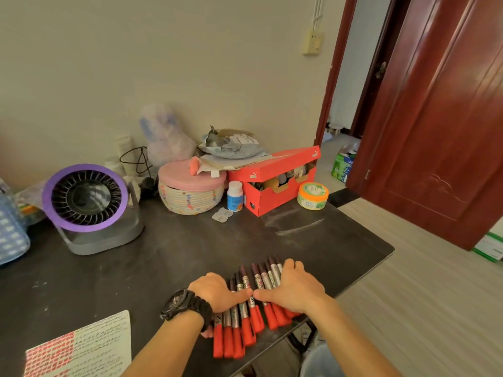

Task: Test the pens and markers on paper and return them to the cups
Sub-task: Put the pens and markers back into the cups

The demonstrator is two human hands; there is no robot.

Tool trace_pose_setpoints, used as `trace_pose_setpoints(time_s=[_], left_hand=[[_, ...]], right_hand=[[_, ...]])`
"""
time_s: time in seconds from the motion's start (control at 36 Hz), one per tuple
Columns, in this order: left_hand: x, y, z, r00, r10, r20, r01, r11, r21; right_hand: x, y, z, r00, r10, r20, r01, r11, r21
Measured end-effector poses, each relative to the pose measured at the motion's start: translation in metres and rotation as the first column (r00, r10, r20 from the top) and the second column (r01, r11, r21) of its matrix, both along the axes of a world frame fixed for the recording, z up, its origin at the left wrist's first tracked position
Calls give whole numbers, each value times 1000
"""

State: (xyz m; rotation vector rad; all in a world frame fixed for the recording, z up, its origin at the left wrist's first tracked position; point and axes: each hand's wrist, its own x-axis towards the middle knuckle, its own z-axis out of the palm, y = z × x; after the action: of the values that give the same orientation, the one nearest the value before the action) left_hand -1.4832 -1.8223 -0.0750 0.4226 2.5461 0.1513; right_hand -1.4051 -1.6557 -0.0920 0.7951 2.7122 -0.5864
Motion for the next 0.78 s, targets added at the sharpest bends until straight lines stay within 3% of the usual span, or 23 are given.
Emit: trace_pose_setpoints(time_s=[0.14, 0.28, 0.42, 0.61, 0.72, 0.78], left_hand=[[-6, -4, -5, 1000, -2, 16, 1, 997, 77], [-2, 2, -1, 999, 14, 33, -15, 998, 56], [-1, 14, 9, 985, 73, 155, -93, 987, 131], [-4, 30, 9, 995, 15, 102, -27, 993, 118], [-5, 30, -2, 995, 38, -96, -33, 998, 59], [-2, 29, -7, 991, 61, -121, -50, 995, 92]], right_hand=[[-2, -14, -2, 999, 26, -19, -26, 999, 35], [-2, -26, -4, 998, 50, -35, -49, 998, 32], [-7, -30, 0, 996, 83, -23, -83, 996, 17], [-14, -36, 4, 995, 59, -76, -63, 996, -58], [-11, -42, -4, 992, 20, -125, -28, 998, -60], [-9, -42, -9, 988, -12, -157, 0, 997, -79]])
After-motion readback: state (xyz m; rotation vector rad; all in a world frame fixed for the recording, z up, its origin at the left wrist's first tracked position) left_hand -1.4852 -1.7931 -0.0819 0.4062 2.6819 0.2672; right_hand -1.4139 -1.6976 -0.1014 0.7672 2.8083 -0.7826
